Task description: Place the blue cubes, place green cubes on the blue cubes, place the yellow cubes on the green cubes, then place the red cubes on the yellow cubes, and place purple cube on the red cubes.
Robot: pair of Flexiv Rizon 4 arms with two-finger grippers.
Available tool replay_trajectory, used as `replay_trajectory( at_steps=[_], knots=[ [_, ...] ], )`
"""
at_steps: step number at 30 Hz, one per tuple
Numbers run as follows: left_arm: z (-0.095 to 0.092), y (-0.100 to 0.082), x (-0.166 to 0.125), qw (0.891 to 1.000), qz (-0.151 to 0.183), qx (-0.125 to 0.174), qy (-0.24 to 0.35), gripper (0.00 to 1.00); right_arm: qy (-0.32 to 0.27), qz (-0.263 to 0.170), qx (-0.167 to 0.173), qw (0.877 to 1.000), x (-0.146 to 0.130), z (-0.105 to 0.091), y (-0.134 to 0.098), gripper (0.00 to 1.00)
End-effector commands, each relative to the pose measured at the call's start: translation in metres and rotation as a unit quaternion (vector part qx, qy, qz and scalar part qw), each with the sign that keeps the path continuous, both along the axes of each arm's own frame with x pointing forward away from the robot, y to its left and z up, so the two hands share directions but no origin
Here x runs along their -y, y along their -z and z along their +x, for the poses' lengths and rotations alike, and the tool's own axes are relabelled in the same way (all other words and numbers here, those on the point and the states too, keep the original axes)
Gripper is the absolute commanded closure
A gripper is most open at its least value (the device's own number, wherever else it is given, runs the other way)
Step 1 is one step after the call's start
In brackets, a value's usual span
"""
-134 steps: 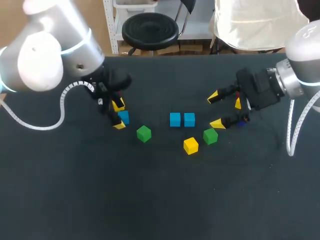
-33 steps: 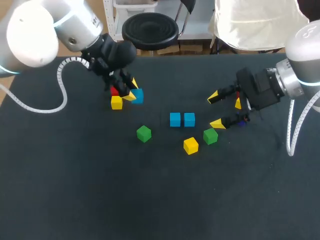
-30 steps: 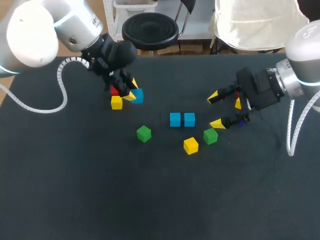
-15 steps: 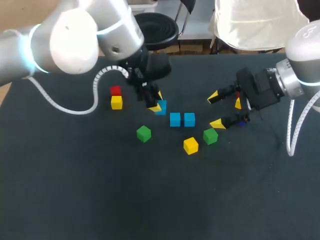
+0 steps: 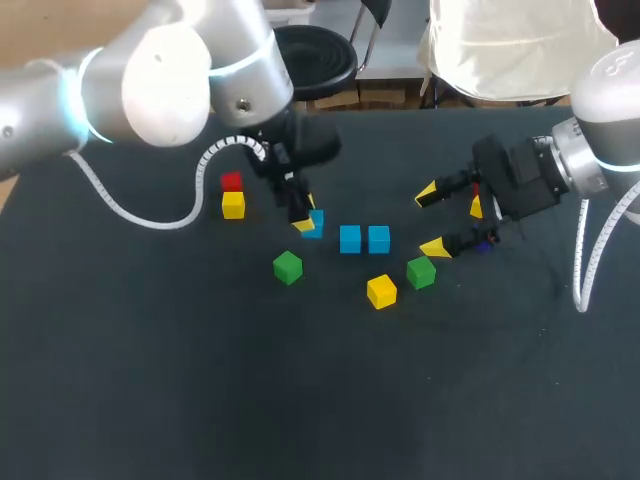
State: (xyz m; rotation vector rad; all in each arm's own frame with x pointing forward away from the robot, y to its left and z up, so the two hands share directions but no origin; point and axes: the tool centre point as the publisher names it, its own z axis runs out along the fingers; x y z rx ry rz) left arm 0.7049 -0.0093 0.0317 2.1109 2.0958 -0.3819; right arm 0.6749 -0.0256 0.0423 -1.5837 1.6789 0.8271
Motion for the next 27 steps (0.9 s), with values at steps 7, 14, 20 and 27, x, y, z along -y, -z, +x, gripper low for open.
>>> replay_trajectory(
  at_steps=[7, 14, 20, 27],
  knots=[
    [0.0046, 0.0122, -0.0059, 1.000, -0.008, -0.010, -0.003, 1.00, 0.000, 0.001, 0.001, 1.000, 0.0004, -0.0003, 0.0002, 0.00],
    [0.0046, 0.0122, -0.0059, 1.000, -0.008, -0.010, -0.003, 1.00, 0.000, 0.001, 0.001, 1.000, 0.0004, -0.0003, 0.0002, 0.00],
    [0.0046, 0.0122, -0.0059, 1.000, -0.008, -0.010, -0.003, 1.00, 0.000, 0.001, 0.001, 1.000, 0.0004, -0.0003, 0.0002, 0.00],
    [0.0091, 0.0123, -0.0030, 1.000, -0.021, -0.010, -0.001, 1.00, 0.000, 0.001, 0.001, 1.000, 0.0004, -0.0003, 0.0002, 0.00]
  ],
)
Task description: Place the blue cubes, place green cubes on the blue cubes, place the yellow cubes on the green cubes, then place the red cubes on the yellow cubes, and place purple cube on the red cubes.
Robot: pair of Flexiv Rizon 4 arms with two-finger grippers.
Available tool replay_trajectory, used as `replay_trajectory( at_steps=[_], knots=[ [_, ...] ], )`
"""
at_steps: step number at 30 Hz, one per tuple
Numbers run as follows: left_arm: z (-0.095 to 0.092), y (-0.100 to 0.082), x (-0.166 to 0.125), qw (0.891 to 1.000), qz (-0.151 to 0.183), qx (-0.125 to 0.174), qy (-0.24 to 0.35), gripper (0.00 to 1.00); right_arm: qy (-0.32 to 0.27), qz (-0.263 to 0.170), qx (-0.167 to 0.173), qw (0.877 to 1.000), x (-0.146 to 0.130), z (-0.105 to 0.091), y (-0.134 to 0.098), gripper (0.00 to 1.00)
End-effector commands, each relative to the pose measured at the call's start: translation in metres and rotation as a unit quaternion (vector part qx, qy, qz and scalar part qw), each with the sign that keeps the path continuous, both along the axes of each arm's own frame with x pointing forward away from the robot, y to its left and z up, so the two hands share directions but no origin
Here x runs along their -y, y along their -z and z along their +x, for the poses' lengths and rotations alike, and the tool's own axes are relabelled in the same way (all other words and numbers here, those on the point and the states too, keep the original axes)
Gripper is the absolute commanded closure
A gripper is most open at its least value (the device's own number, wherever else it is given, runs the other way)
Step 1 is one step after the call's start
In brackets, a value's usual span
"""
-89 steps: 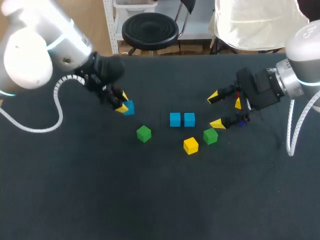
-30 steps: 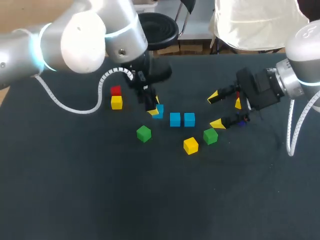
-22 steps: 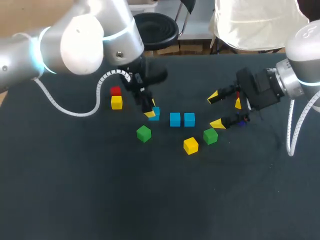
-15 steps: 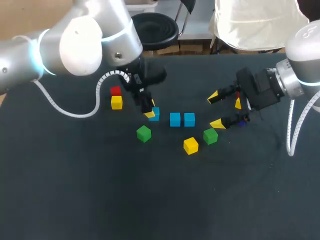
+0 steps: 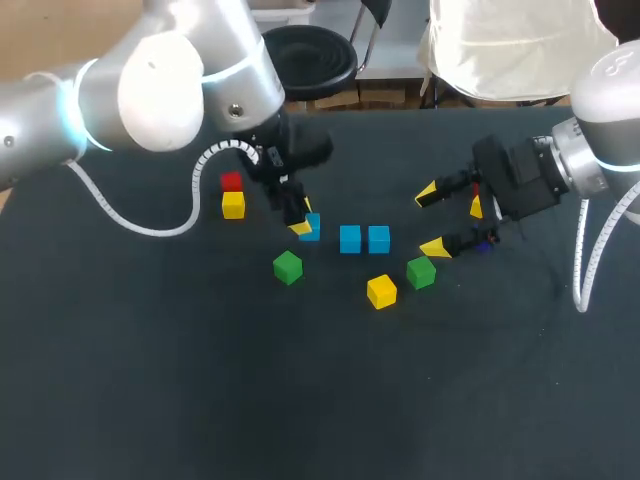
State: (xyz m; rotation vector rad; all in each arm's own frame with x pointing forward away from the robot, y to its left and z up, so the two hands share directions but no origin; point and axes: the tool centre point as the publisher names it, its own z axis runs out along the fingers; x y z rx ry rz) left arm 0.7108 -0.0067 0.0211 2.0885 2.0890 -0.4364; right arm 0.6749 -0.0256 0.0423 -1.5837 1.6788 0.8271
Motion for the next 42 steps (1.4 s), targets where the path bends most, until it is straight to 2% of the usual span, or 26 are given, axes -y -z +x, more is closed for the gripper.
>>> replay_trajectory(
  at_steps=[1, 8, 20, 29, 42],
  knots=[
    [0.004, 0.002, 0.000, 1.000, -0.010, 0.001, 0.003, 1.00, 0.000, 0.001, 0.001, 1.000, 0.000, 0.000, 0.000, 0.00],
    [0.009, 0.002, 0.002, 1.000, -0.014, 0.000, 0.007, 1.00, 0.000, 0.001, 0.001, 1.000, 0.000, 0.000, 0.000, 0.00],
    [0.016, 0.015, 0.006, 1.000, -0.012, -0.015, 0.003, 1.00, 0.000, 0.001, 0.001, 1.000, 0.000, 0.000, 0.000, 0.00],
    [0.011, 0.022, 0.007, 1.000, -0.011, -0.022, 0.000, 1.00, 0.000, 0.001, 0.001, 1.000, 0.000, 0.000, 0.000, 0.00],
    [0.010, 0.028, 0.006, 0.999, -0.028, -0.028, -0.005, 1.00, 0.000, 0.001, 0.001, 1.000, 0.000, 0.000, 0.000, 0.00]
  ],
)
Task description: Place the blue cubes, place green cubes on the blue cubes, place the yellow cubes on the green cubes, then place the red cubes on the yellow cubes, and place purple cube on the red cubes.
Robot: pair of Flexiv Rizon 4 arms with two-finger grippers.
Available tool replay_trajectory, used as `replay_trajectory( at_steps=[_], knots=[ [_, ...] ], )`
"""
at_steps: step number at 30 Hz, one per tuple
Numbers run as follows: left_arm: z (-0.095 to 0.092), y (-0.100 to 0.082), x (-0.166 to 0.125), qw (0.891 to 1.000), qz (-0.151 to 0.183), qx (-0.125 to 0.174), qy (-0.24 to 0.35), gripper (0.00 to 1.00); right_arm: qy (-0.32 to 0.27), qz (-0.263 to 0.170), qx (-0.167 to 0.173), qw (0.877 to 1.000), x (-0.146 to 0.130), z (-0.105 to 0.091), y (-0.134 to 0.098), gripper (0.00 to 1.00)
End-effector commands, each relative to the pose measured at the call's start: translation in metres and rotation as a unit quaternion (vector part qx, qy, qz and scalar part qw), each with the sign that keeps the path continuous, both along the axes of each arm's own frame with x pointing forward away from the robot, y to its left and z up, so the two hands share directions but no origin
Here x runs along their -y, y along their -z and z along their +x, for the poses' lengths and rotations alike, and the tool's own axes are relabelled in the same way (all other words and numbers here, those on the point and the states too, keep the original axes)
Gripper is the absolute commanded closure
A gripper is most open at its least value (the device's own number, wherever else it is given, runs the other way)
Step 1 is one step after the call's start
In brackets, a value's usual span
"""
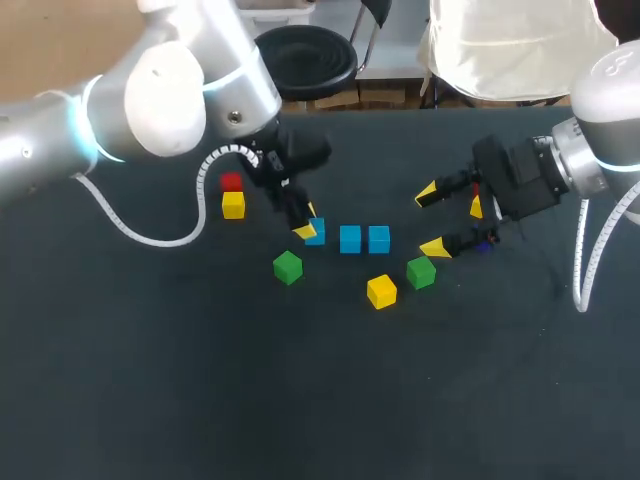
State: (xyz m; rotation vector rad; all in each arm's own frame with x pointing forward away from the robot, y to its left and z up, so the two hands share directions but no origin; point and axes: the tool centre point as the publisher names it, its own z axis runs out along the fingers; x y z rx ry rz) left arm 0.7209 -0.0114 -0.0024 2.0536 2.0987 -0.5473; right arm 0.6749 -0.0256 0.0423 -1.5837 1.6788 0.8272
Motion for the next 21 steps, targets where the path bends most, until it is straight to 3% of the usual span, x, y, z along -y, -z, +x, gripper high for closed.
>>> replay_trajectory(
  at_steps=[1, 16, 21],
  knots=[
    [-0.0003, 0.0049, 0.0017, 1.000, -0.002, 0.000, 0.003, 1.00, 0.000, 0.001, 0.001, 1.000, 0.0004, -0.0003, 0.0002, 0.00],
    [-0.0057, 0.0089, 0.0091, 1.000, 0.001, -0.007, 0.007, 1.00, 0.000, 0.001, 0.001, 1.000, 0.0004, -0.0003, 0.0002, 0.00],
    [-0.0100, 0.0021, 0.0086, 1.000, 0.014, 0.004, 0.006, 1.00, 0.000, 0.001, 0.001, 1.000, 0.0004, -0.0003, 0.0002, 0.00]
  ],
)
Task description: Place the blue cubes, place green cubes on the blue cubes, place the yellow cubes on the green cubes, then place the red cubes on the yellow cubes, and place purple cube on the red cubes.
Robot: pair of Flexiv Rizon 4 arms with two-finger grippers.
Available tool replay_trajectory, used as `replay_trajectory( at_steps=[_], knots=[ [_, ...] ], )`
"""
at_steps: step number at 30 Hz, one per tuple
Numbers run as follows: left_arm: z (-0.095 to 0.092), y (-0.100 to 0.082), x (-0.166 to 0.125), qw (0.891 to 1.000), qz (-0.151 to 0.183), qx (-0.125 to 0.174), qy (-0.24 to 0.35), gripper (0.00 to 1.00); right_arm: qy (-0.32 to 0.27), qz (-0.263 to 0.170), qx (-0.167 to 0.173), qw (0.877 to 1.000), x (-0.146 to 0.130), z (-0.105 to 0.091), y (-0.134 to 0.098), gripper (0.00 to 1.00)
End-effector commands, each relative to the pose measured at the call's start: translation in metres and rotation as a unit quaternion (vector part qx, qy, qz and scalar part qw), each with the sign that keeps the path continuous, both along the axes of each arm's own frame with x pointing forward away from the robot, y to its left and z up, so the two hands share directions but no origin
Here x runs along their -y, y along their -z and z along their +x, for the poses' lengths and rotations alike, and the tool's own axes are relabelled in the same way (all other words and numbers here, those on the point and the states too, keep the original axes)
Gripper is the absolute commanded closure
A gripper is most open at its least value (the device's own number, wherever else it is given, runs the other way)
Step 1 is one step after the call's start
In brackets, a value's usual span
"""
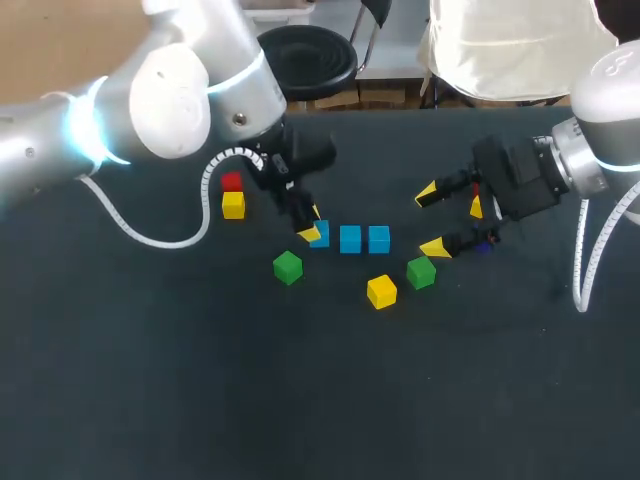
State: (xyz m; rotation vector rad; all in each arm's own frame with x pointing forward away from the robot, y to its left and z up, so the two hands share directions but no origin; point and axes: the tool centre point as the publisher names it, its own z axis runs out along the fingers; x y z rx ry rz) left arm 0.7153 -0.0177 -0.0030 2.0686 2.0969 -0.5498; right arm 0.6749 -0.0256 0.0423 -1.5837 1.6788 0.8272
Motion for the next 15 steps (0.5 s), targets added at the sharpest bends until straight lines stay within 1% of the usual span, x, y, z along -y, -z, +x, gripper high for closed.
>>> replay_trajectory(
  at_steps=[1, 9, 15],
  knots=[
    [-0.006, 0.000, 0.002, 1.000, 0.014, 0.009, 0.001, 1.00, 0.000, 0.001, 0.001, 1.000, 0.000, 0.000, 0.000, 0.00],
    [-0.017, -0.006, 0.005, 1.000, 0.014, 0.010, 0.002, 1.00, 0.000, 0.001, 0.001, 1.000, 0.000, 0.000, 0.000, 0.00],
    [-0.019, -0.009, 0.005, 1.000, 0.013, 0.015, 0.003, 1.00, 0.000, 0.001, 0.001, 1.000, 0.000, 0.000, 0.000, 0.00]
  ],
)
